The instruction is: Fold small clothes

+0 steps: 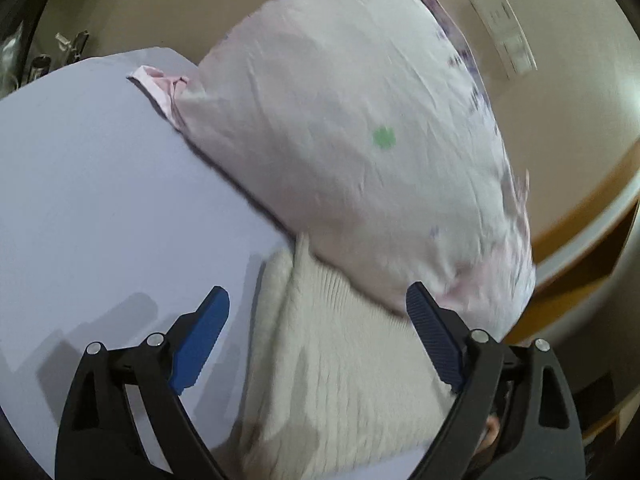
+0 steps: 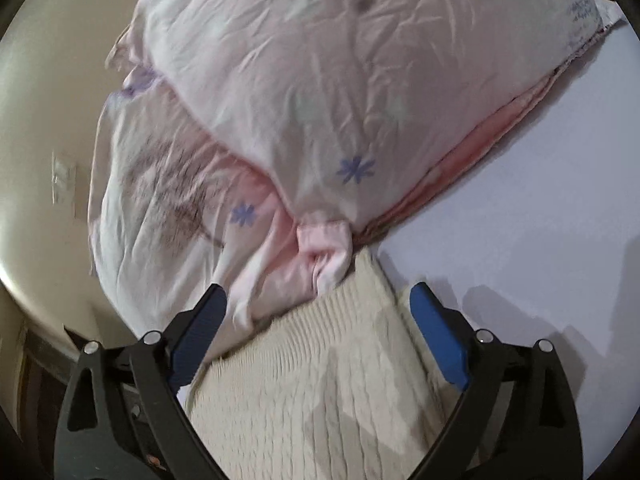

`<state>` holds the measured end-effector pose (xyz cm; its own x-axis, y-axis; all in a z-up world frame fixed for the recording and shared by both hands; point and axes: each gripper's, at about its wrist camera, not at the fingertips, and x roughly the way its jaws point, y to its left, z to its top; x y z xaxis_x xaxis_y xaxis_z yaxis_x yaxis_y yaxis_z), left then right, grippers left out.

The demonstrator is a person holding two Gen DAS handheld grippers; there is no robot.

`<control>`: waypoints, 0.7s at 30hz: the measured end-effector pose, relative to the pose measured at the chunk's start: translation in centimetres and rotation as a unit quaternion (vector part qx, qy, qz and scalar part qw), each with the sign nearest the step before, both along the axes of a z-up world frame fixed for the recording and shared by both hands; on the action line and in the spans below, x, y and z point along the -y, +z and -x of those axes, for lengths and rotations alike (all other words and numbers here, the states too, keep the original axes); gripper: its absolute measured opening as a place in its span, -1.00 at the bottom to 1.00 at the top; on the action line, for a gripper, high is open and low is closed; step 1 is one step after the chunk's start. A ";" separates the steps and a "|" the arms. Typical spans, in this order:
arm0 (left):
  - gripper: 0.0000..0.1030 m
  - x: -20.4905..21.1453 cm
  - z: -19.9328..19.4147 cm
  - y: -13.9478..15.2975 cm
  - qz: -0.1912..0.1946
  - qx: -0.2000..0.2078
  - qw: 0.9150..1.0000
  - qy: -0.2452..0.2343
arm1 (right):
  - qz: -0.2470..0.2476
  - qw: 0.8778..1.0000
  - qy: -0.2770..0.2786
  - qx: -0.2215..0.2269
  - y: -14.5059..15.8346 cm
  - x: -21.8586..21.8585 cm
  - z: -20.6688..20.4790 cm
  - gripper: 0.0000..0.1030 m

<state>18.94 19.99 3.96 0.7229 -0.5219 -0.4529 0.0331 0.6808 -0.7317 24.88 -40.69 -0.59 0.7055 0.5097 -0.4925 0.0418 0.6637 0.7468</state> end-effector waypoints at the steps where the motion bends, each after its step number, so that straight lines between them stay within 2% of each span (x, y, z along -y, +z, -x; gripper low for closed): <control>1: 0.75 0.6 0.3 0.0 -0.012 -0.006 1.000 -0.013 | 0.005 1.000 0.007 -0.001 0.1 -0.4 0.5 0.82; 4: 0.72 2.1 1.2 -1.1 -0.055 -0.036 0.996 -0.061 | 0.017 1.000 0.022 -0.005 -0.1 -0.8 1.2 0.83; 6: 0.64 3.5 1.3 -2.1 -0.067 -0.064 0.991 -0.094 | 0.022 0.999 0.026 -0.007 -0.1 -1.0 1.5 0.84; 8: 0.50 4.4 1.2 -3.1 -0.072 -0.088 0.987 -0.113 | 0.020 0.999 0.032 -0.009 0.1 -1.2 2.1 0.84; 10: 0.42 4.8 1.4 -3.4 -0.071 -0.084 0.989 -0.103 | 0.014 0.999 0.035 -0.007 0.3 -1.2 2.6 0.84; 11: 0.29 4.8 1.1 -3.6 -0.060 -0.085 0.990 -0.093 | 0.011 0.999 0.038 -0.005 0.4 -1.1 2.8 0.85; 13: -0.07 4.0 0.5 -4.8 -0.003 -0.105 0.992 -0.069 | 0.002 0.999 0.046 0.001 0.8 -1.2 3.3 0.85; 14: -0.53 3.7 0.2 -5.5 0.013 -0.117 0.991 -0.063 | 0.000 0.999 0.048 0.002 1.0 -1.1 3.5 0.85; 15: -0.58 3.6 0.0 -6.1 0.033 -0.124 0.990 -0.063 | -0.002 0.999 0.051 0.004 1.2 -1.0 3.7 0.85; 18: -0.65 4.0 0.2 -5.2 0.036 -0.111 0.991 -0.063 | -0.005 0.998 0.054 0.009 1.7 -0.1 4.5 0.85; 21: -0.71 5.6 0.3 -1.2 0.076 -0.053 0.992 -0.085 | -0.005 0.998 0.050 0.023 2.5 1.2 5.3 0.85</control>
